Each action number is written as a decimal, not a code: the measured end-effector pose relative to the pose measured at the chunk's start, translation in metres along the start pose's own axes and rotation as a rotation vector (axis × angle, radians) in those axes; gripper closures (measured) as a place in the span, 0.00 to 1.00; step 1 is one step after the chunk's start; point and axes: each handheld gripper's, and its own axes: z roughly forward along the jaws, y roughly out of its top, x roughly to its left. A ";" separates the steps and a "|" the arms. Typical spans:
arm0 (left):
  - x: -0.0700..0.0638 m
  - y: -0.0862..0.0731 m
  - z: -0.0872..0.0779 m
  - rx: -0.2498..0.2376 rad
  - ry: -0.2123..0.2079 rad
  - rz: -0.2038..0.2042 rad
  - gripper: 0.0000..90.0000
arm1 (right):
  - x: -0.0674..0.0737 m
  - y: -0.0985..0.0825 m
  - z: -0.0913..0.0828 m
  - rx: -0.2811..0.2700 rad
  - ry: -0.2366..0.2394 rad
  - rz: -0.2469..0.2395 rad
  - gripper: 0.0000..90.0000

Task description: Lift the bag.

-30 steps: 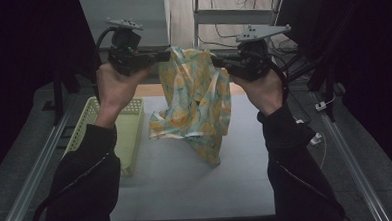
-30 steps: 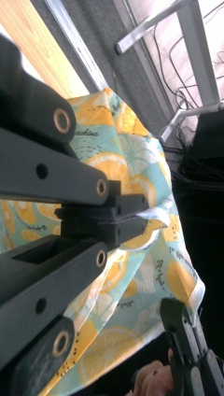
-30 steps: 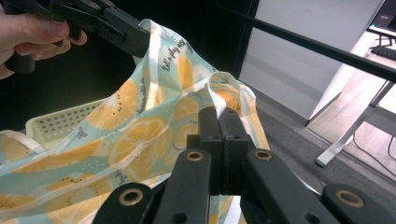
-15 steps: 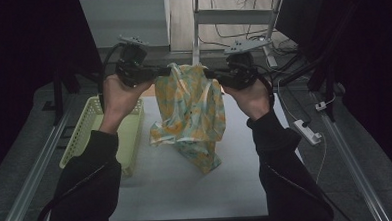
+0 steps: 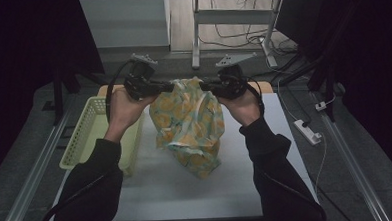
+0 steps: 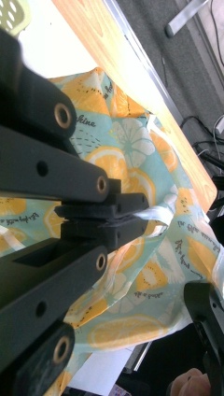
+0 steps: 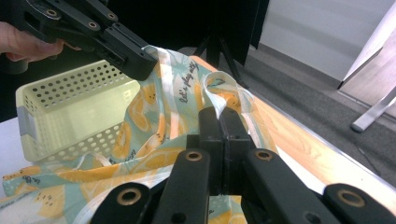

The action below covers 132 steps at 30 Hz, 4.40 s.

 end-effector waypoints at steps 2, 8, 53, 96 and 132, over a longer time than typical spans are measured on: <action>0.001 -0.003 0.004 0.006 -0.001 -0.004 0.97 | -0.001 -0.004 0.003 0.009 0.003 0.002 0.99; 0.003 -0.012 0.015 0.028 -0.006 -0.015 0.97 | -0.002 -0.013 0.012 0.024 0.014 0.011 0.99; -0.007 -0.039 0.017 -0.018 0.006 0.038 0.27 | 0.005 -0.030 0.014 0.020 0.049 0.045 0.54; -0.014 -0.137 0.006 -0.096 -0.025 -0.014 0.00 | 0.013 -0.101 -0.001 -0.009 0.006 0.079 0.00; -0.026 -0.193 -0.012 -0.084 -0.045 -0.124 0.00 | 0.029 -0.136 -0.020 0.039 -0.008 0.066 0.00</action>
